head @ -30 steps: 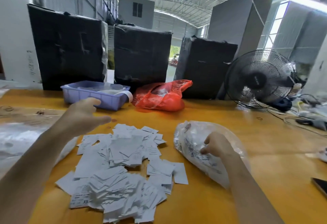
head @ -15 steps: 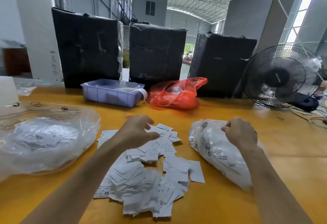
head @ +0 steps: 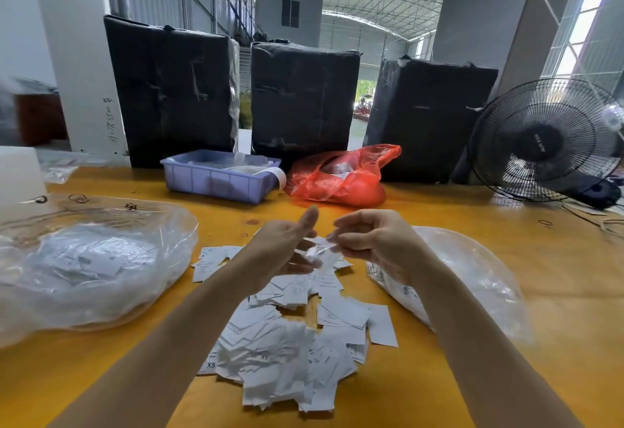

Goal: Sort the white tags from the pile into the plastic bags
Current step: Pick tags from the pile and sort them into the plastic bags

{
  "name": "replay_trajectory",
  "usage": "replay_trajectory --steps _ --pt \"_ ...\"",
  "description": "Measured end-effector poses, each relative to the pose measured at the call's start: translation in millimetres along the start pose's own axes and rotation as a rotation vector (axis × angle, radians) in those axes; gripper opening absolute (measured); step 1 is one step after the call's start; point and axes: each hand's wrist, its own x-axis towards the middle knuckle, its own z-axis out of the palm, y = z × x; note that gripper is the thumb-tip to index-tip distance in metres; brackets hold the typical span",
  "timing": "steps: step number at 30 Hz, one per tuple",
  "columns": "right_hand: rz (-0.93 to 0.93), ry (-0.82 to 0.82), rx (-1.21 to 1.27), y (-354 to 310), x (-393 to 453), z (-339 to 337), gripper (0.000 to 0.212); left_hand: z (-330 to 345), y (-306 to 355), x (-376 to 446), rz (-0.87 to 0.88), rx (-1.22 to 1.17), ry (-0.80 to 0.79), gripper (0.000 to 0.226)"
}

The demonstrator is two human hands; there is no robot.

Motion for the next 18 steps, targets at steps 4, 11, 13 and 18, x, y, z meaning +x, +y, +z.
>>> replay_trajectory --steps 4,11,13,18 --pt "0.018 -0.011 0.007 7 3 9 0.025 -7 -4 -1 0.017 0.041 0.031 0.033" --pt "0.075 0.09 -0.038 18 8 10 0.029 -12 -9 3 0.027 0.07 0.142 0.019" --pt "0.094 0.065 -0.075 20 8 13 0.024 -13 -10 3 0.022 0.102 0.155 0.02" --pt "0.049 0.056 -0.103 23 9 17 0.021 -13 -9 1 -0.053 0.15 0.029 0.035"
